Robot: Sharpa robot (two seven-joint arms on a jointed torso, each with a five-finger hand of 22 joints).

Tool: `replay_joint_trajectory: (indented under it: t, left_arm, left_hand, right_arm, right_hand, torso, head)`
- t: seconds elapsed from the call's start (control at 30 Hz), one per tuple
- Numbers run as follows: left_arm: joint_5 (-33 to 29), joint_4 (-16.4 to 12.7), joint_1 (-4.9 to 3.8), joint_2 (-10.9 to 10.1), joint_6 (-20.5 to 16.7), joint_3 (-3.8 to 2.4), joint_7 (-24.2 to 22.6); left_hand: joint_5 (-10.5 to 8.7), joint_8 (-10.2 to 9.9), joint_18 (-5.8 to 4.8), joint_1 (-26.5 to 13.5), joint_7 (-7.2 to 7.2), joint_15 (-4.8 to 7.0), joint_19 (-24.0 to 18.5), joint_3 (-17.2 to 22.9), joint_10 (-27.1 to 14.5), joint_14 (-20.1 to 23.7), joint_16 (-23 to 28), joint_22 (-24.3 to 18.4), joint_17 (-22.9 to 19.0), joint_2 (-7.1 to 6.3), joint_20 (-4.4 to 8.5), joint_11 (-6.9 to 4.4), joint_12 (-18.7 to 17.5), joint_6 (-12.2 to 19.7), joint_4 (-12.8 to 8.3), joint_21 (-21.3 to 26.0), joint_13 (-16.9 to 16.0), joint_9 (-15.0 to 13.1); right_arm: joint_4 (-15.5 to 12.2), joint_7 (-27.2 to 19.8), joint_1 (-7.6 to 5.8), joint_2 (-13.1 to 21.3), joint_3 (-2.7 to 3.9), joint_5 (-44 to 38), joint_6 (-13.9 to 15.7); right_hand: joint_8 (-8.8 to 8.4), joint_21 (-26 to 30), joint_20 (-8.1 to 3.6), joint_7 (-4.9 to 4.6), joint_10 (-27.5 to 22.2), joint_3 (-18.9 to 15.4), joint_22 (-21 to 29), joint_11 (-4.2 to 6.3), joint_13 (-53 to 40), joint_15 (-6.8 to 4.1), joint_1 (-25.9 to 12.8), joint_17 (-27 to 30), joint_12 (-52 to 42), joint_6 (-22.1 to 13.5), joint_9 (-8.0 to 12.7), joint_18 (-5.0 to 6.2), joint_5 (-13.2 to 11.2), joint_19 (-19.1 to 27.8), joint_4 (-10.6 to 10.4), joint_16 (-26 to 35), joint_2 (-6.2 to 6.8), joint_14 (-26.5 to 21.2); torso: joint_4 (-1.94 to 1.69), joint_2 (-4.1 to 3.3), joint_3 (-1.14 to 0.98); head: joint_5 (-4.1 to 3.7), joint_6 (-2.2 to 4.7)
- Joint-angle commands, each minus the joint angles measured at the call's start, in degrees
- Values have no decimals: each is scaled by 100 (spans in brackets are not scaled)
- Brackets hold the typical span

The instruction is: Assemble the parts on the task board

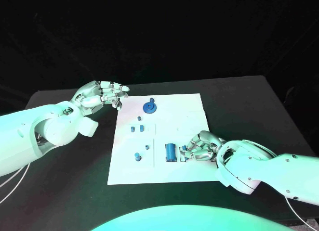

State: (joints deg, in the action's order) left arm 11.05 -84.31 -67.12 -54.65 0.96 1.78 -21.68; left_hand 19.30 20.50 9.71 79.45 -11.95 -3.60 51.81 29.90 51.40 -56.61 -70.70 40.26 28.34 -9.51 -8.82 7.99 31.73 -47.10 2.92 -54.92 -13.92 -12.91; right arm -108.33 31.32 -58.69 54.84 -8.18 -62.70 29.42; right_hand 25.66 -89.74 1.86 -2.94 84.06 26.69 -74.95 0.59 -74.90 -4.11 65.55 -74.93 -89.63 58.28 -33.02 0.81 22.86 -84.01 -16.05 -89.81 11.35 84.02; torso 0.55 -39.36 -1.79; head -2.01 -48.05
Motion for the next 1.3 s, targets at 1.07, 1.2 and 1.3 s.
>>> replay_joint_trajectory:
  t: [1.07,1.2,1.3]
  left_arm:
    - [-51,-19,3,-31,104,-4,8]
    - [-52,-22,3,-41,95,-4,26]
    - [-52,-22,3,-44,90,-4,31]
  left_hand:
    - [35,32,86,-51,-15,-13,18,30,-48,19,20,0,6,34,-25,-6,34,58,43,12,11,10]
    - [37,34,87,-52,-13,-13,17,41,-51,19,20,-1,6,41,-26,-8,37,59,43,13,12,11]
    - [37,34,87,-52,-13,-13,17,41,-51,19,20,-1,6,41,-26,-8,37,59,43,13,12,11]
  right_arm:
    - [-78,-66,37,-25,-22,-100,-67]
    - [-74,-85,38,-21,-22,-95,-93]
    - [-72,-93,38,-16,-22,-96,-99]
  right_hand:
    - [-126,-26,-2,-69,511,-592,-1505,0,-1421,-10,-697,-1507,149,20,65,-81,-202,-599,-68,-19,37,598]
    - [-139,-26,-3,-59,506,-759,-1505,8,-1416,-16,-797,-1507,161,31,71,-81,-434,-599,-63,-19,26,598]
    - [-140,-26,-4,-59,507,-769,-1505,8,-1417,-17,-798,-1507,159,32,71,-81,-450,-599,-62,-19,23,598]
  torso:
    - [0,0,4]
    - [2,2,4]
    - [5,5,4]
  head:
    - [60,-27]
    - [58,-26]
    - [63,-23]
